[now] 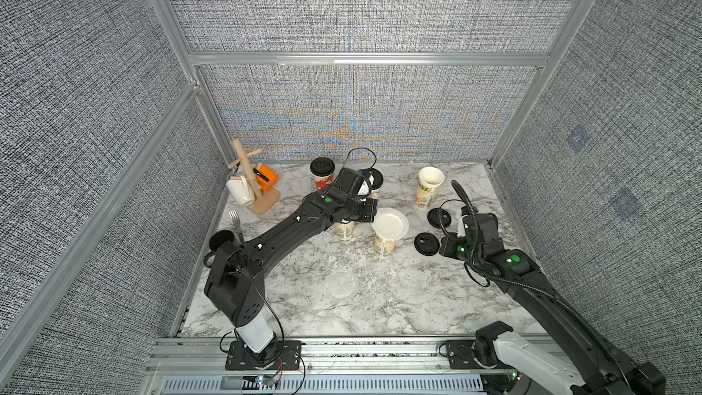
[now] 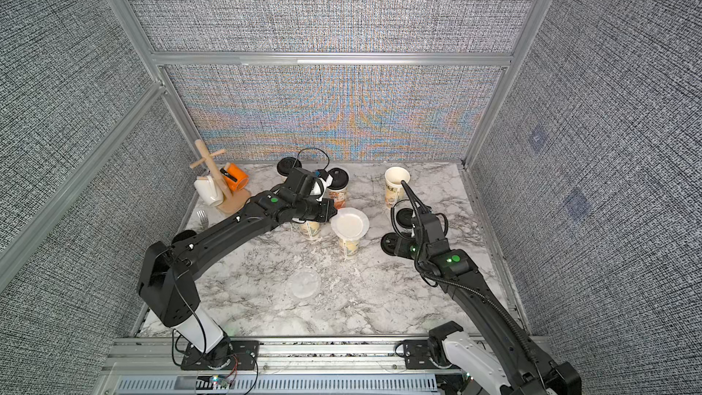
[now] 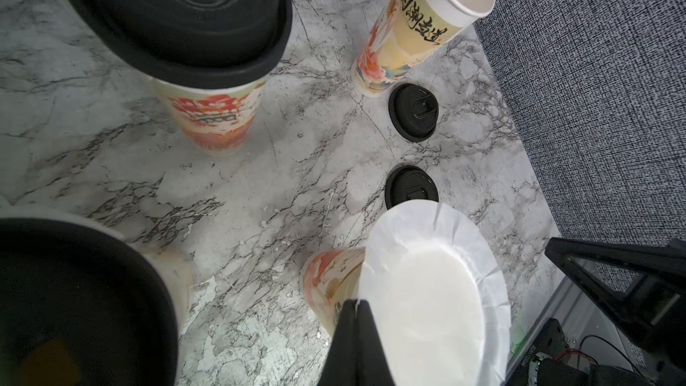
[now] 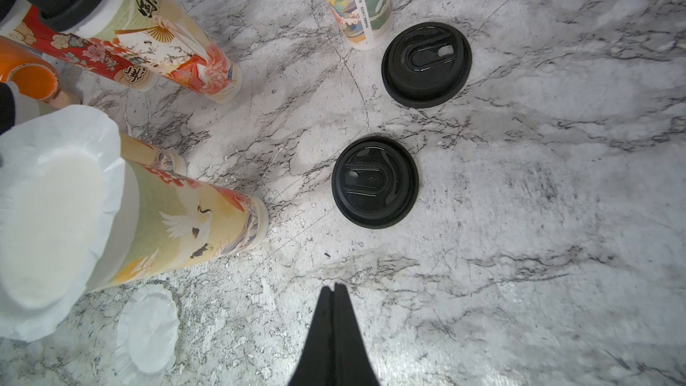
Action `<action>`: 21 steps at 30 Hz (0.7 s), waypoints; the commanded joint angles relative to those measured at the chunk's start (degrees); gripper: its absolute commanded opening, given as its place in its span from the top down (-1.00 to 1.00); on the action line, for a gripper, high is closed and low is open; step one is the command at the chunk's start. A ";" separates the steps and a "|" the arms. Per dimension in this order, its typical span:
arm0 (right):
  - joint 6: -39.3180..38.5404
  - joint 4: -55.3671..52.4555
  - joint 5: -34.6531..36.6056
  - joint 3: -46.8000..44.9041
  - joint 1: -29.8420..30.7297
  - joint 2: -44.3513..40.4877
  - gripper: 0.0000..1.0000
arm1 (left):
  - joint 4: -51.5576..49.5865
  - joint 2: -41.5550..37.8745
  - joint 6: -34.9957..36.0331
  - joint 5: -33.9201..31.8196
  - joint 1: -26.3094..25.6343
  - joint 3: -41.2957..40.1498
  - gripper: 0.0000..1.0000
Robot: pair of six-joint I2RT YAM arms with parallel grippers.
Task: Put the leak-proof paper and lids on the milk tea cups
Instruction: Place the leak-proof paper at the cup.
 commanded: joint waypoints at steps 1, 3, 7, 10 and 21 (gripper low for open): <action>-0.31 0.43 0.16 0.24 -0.06 -0.05 1.00 | -1.16 -0.16 0.78 -0.87 0.00 0.09 1.00; -0.34 0.38 0.15 0.18 -0.05 -0.22 1.00 | -1.59 -0.47 1.06 -1.34 0.00 0.09 0.94; -0.32 0.41 0.11 0.17 -0.04 -0.36 1.00 | -1.97 -0.59 1.49 -1.28 0.00 0.13 0.48; -0.44 0.29 0.07 0.13 -0.09 -0.41 1.00 | -1.98 -0.40 1.54 -1.19 0.00 0.18 0.08; 0.62 -0.67 1.88 -0.36 -0.15 2.00 0.19 | -1.66 -1.40 2.50 -0.36 0.00 1.31 -0.45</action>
